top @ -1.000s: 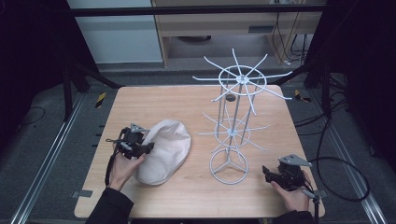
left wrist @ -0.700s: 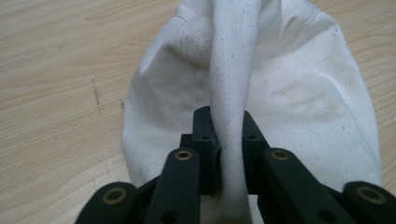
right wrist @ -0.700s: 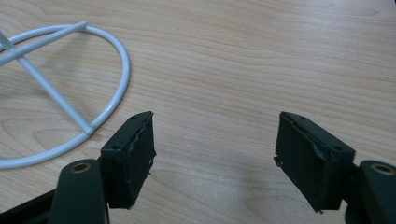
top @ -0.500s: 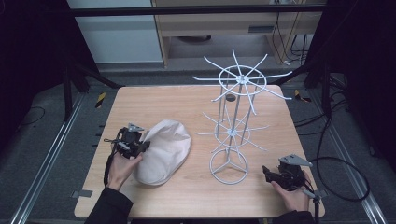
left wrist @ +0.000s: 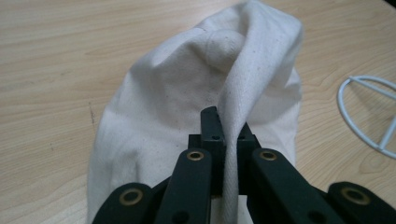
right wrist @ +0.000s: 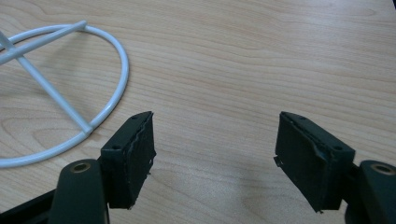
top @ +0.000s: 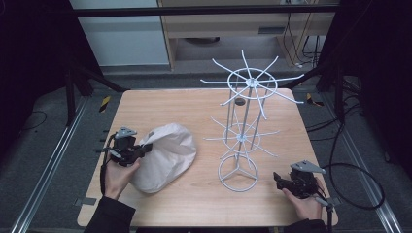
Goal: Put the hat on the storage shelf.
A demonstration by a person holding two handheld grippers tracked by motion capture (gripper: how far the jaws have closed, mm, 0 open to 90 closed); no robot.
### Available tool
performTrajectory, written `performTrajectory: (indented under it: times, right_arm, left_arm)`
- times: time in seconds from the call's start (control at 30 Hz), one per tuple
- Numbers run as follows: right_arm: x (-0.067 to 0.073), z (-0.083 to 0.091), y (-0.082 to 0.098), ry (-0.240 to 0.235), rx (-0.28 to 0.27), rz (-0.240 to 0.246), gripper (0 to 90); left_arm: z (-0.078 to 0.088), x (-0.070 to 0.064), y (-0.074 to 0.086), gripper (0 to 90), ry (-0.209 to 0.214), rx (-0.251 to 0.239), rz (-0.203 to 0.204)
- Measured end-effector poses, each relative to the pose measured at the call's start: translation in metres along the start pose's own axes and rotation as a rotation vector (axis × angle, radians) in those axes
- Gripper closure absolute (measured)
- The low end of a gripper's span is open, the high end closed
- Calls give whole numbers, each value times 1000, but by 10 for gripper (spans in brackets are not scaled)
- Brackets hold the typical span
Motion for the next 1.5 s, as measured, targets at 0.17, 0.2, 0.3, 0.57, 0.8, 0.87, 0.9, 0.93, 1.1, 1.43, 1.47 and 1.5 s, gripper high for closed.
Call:
performTrajectory:
  times: [0.17,0.2,0.3,0.57,0.8,0.87,0.9,0.93,1.1,1.43,1.47,1.5]
  right_arm:
    - [1,0,0,0,3,-5,284]
    - [1,0,0,0,3,-3,284]
    - [1,0,0,0,3,-3,283]
    - [0,0,0,2,-1,-2,283]
    - [0,0,0,3,-1,-2,283]
    - [0,0,0,2,-1,-2,283]
    - [0,1,0,3,1,-7,283]
    - [1,1,0,2,0,-6,283]
    - [0,1,0,3,1,-7,283]
    - [0,1,0,2,-3,-5,282]
    - [0,1,-1,1,-4,-5,282]
    - [0,1,-1,1,-5,-5,282]
  left_arm:
    - [12,-6,-6,884,6,-48,-15]
    - [14,-7,-8,884,8,-57,-17]
    - [20,-10,-11,884,16,-83,-20]
    - [38,-20,-22,884,26,-169,-31]
    - [57,-28,-32,884,42,-256,-44]
    - [63,-30,-35,884,45,-280,-46]
    - [66,-31,-36,884,45,-293,-47]
    - [69,-32,-37,884,46,-306,-46]
    - [81,-32,-42,883,48,-357,-41]
    - [106,-32,-49,884,51,-461,-24]
    - [109,-32,-50,884,50,-471,-24]
    - [112,-32,-50,884,50,-481,-23]
Point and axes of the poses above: each handheld gripper's, and its own axes: z roughly backward along the jaws, y roughly out of its underside, x roughly to its left, the point moved 8 cm from there along -z, roughly forward along the jaws, and after that the axes turned 5 degrees about y, right-handed, at the moved point
